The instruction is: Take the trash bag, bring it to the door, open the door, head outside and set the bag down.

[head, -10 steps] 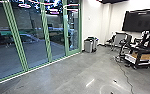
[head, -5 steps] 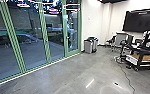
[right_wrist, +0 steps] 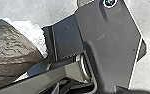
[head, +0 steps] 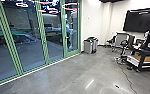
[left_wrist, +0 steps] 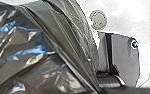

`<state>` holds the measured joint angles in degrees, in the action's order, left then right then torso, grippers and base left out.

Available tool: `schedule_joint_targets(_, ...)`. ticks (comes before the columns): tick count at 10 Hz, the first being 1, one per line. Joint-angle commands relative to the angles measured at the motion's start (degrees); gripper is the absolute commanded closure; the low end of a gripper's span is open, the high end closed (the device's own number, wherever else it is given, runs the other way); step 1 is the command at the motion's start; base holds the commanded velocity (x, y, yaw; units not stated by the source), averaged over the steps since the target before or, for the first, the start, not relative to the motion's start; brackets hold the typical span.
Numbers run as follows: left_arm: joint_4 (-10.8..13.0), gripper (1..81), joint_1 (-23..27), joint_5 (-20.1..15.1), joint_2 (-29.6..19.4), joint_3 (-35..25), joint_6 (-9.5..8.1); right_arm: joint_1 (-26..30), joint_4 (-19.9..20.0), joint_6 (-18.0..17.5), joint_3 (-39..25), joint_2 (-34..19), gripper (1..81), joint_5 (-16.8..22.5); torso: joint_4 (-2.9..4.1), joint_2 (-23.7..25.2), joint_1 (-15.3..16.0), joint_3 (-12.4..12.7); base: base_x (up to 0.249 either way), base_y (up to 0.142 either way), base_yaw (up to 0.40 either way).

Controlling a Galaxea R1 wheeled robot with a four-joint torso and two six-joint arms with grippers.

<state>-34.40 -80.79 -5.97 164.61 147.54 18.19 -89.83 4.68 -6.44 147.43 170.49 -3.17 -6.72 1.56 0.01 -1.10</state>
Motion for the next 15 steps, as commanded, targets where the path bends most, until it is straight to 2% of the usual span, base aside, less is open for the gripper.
schedule_joint_targets(1,0.3,81.1,3.83,-3.96,-0.77,-0.06,0.53,2.85,-0.55,0.2,-0.4,-0.21,1.0,3.17,0.0,0.0,0.0,0.0,0.177,-0.089,0.0)
schedule_joint_targets(15,0.3,81.1,3.83,-3.87,-0.77,-0.06,0.53,2.68,-0.55,0.2,-0.4,-0.12,1.0,3.17,0.0,0.0,0.0,0.0,0.177,-0.091,0.0)
